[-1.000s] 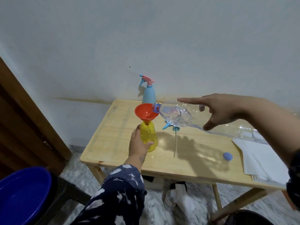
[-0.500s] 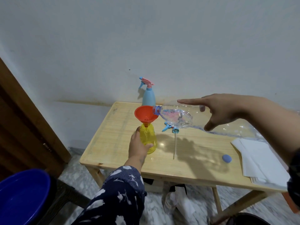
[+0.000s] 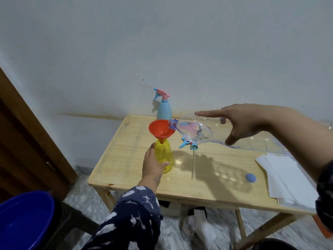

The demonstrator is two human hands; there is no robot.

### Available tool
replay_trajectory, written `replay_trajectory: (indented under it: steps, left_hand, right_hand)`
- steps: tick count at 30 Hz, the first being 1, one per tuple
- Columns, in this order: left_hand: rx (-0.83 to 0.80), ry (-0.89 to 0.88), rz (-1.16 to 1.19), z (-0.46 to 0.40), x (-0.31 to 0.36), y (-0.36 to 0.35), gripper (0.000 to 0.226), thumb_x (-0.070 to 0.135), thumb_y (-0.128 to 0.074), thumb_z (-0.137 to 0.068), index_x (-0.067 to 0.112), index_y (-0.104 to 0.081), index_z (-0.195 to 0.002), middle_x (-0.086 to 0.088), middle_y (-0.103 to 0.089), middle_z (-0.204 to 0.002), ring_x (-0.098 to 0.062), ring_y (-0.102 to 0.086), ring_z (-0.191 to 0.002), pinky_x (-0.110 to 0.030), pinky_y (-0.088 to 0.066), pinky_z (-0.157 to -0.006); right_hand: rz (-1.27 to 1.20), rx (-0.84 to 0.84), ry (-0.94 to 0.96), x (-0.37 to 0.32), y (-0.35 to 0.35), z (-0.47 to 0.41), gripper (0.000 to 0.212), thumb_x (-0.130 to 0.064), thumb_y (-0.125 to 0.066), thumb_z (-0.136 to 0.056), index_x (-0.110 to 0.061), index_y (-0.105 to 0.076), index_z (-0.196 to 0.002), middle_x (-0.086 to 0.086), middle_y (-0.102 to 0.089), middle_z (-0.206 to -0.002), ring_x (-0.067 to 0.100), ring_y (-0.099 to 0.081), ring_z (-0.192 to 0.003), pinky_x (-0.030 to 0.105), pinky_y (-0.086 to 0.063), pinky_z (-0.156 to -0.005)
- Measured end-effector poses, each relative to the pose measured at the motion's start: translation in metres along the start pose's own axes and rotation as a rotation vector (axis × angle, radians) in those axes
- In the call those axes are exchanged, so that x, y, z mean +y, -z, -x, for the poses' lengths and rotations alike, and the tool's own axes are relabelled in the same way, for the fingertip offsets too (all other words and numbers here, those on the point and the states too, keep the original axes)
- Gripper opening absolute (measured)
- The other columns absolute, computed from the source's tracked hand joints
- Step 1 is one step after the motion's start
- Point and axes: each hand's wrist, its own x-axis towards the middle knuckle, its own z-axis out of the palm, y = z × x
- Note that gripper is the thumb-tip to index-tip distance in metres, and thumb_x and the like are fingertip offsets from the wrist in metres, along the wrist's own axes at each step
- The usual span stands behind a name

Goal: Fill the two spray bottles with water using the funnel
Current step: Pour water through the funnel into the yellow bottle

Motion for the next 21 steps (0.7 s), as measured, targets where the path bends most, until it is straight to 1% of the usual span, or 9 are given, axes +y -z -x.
replay_trajectory:
  steps: [1,4,10,13,15,18,21]
  left_hand:
    - [0.000,0.002,-0.001,0.000,0.000,0.000,0.091,0.013,-0.077,-0.080,0.022,-0.022,-0.152,-0.003,-0.035,-0.149,-0.025,-0.035,-0.137,-0.037,-0.031,-0.110]
    - [-0.001,0.000,0.002,-0.001,-0.001,0.001,0.091,0.013,-0.077,-0.079,0.022,-0.023,-0.152,-0.004,-0.036,-0.148,-0.025,-0.036,-0.136,-0.037,-0.032,-0.110]
    - [-0.001,0.004,0.002,-0.001,-0.001,0.000,0.093,0.014,-0.078,-0.078,0.023,-0.022,-0.152,-0.003,-0.037,-0.148,-0.025,-0.036,-0.136,-0.037,-0.032,-0.110]
    - [0.004,0.002,0.004,-0.001,-0.001,-0.001,0.093,0.013,-0.079,-0.078,0.023,-0.023,-0.151,-0.004,-0.037,-0.147,-0.025,-0.037,-0.135,-0.037,-0.032,-0.109]
    - [0.005,-0.001,0.007,-0.002,-0.002,-0.001,0.092,0.012,-0.079,-0.078,0.023,-0.024,-0.151,-0.004,-0.038,-0.147,-0.025,-0.037,-0.135,-0.038,-0.032,-0.109]
    - [0.006,-0.005,-0.001,-0.003,-0.003,-0.002,0.093,0.013,-0.080,-0.077,0.023,-0.025,-0.150,-0.004,-0.038,-0.147,-0.025,-0.037,-0.135,-0.039,-0.033,-0.110]
    - [0.008,0.001,-0.008,-0.004,-0.004,-0.002,0.094,0.014,-0.080,-0.077,0.024,-0.023,-0.151,-0.004,-0.037,-0.148,-0.025,-0.036,-0.136,-0.040,-0.033,-0.112]
  right_hand:
    - [0.001,0.000,-0.001,-0.001,0.001,0.000,0.105,-0.033,-0.076,-0.071,-0.074,0.002,-0.129,-0.002,-0.052,-0.111,0.008,-0.046,-0.079,0.028,-0.037,-0.073]
    - [0.014,-0.003,-0.009,-0.003,0.002,0.001,0.105,-0.032,-0.076,-0.072,-0.072,0.001,-0.131,-0.002,-0.052,-0.112,0.015,-0.048,-0.086,0.028,-0.037,-0.072]
    - [0.031,-0.011,-0.014,-0.006,0.008,0.004,0.104,-0.030,-0.075,-0.073,-0.069,-0.001,-0.134,-0.001,-0.053,-0.113,0.018,-0.050,-0.090,0.029,-0.038,-0.073]
    - [0.041,-0.014,-0.015,-0.007,0.010,0.004,0.104,-0.029,-0.075,-0.073,-0.069,-0.001,-0.134,0.001,-0.055,-0.112,0.019,-0.051,-0.092,0.032,-0.044,-0.076]
    - [0.047,-0.011,-0.014,-0.007,0.011,0.005,0.105,-0.030,-0.075,-0.072,-0.070,0.000,-0.134,0.002,-0.056,-0.111,0.018,-0.052,-0.091,0.033,-0.046,-0.079]
    - [0.055,-0.016,-0.014,-0.007,0.012,0.005,0.104,-0.031,-0.075,-0.073,-0.069,0.001,-0.134,0.000,-0.054,-0.112,0.016,-0.049,-0.088,0.031,-0.044,-0.075]
    - [0.064,-0.013,-0.012,-0.007,0.011,0.004,0.105,-0.031,-0.074,-0.072,-0.070,0.002,-0.133,0.001,-0.055,-0.110,0.015,-0.050,-0.086,0.032,-0.045,-0.075]
